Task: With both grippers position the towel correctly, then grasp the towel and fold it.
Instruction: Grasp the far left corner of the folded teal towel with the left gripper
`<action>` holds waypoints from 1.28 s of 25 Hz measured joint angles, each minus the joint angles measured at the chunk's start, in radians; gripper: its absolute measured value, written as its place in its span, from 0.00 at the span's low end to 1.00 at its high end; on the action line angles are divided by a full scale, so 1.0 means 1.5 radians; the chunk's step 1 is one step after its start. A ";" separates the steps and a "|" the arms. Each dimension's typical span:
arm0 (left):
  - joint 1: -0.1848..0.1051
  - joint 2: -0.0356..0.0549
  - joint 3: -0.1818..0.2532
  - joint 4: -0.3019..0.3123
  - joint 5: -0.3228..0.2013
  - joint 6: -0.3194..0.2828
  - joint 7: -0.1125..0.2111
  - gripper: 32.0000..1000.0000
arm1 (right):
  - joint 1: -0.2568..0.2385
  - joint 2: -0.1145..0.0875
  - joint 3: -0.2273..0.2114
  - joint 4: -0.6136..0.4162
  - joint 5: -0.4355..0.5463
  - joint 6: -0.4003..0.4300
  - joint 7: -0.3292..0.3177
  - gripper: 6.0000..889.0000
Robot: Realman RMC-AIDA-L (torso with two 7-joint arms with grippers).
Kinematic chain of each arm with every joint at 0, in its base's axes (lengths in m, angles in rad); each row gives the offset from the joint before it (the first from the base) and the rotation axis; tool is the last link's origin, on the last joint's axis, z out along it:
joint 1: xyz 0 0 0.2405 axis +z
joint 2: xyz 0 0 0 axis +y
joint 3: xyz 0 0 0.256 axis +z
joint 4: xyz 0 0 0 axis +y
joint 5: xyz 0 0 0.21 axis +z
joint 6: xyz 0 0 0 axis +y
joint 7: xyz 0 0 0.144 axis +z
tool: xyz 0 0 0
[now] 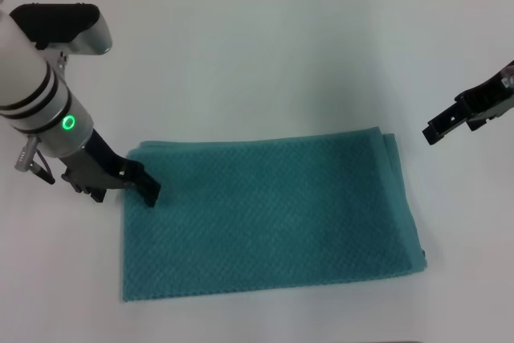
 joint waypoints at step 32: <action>-0.005 -0.0019 0.018 -0.034 0.001 -0.037 -0.001 0.89 | 0.008 0.000 0.000 -0.003 0.002 0.001 0.000 0.96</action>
